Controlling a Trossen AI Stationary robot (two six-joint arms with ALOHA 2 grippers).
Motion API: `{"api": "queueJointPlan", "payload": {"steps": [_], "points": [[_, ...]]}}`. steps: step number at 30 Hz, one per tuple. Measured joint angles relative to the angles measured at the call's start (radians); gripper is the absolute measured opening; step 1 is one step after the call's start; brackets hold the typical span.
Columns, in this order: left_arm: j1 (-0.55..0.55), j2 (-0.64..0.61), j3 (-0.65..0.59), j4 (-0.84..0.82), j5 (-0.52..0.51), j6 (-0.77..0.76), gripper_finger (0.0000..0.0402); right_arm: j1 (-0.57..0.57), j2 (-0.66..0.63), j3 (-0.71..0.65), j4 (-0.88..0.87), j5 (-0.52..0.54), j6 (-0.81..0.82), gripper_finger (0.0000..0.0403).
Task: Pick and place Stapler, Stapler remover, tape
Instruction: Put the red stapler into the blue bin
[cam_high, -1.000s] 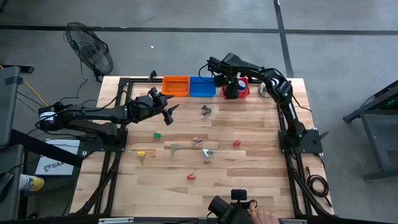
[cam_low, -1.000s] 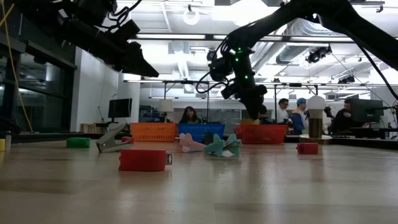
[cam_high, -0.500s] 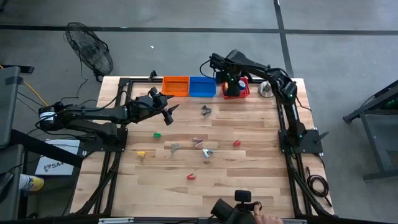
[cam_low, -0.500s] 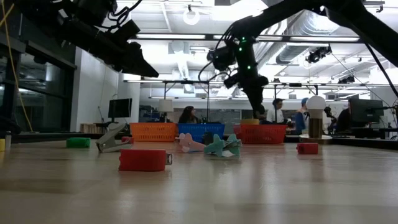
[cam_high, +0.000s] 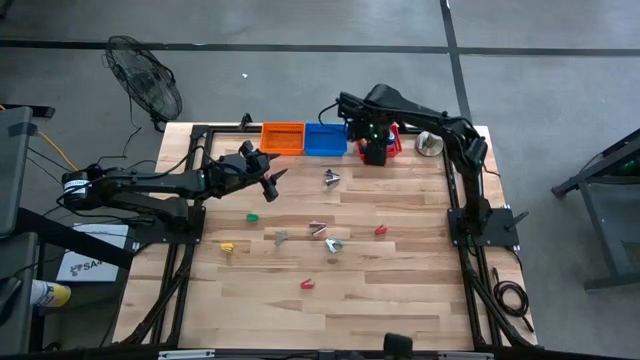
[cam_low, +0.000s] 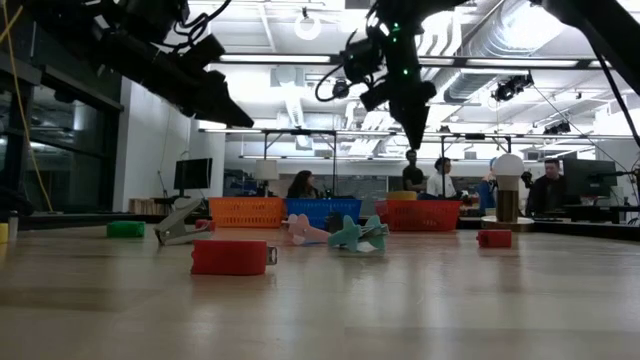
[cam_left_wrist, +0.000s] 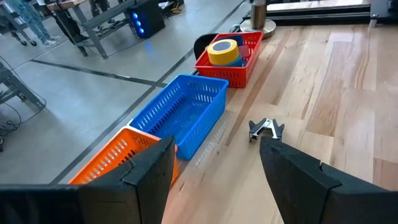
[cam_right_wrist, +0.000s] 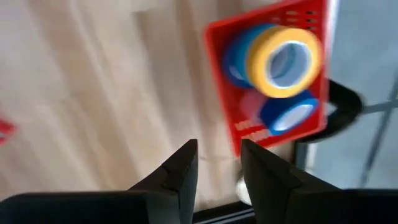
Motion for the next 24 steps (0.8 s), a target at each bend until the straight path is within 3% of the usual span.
{"api": "queueJointPlan", "payload": {"steps": [6,17,24], "points": [[0.0,0.0,0.0,-0.026,0.024,0.0,0.0232,0.082,-0.005,0.0,-0.004,-0.096,0.06,0.0113],[-0.001,-0.031,0.001,-0.125,0.108,-0.066,0.0232,0.27,-0.005,-0.003,0.0,-0.1,0.188,0.0113],[-0.003,-0.14,0.001,-0.264,0.194,-0.149,0.0232,0.383,-0.006,-0.154,0.048,-0.098,0.243,0.0113]]}}
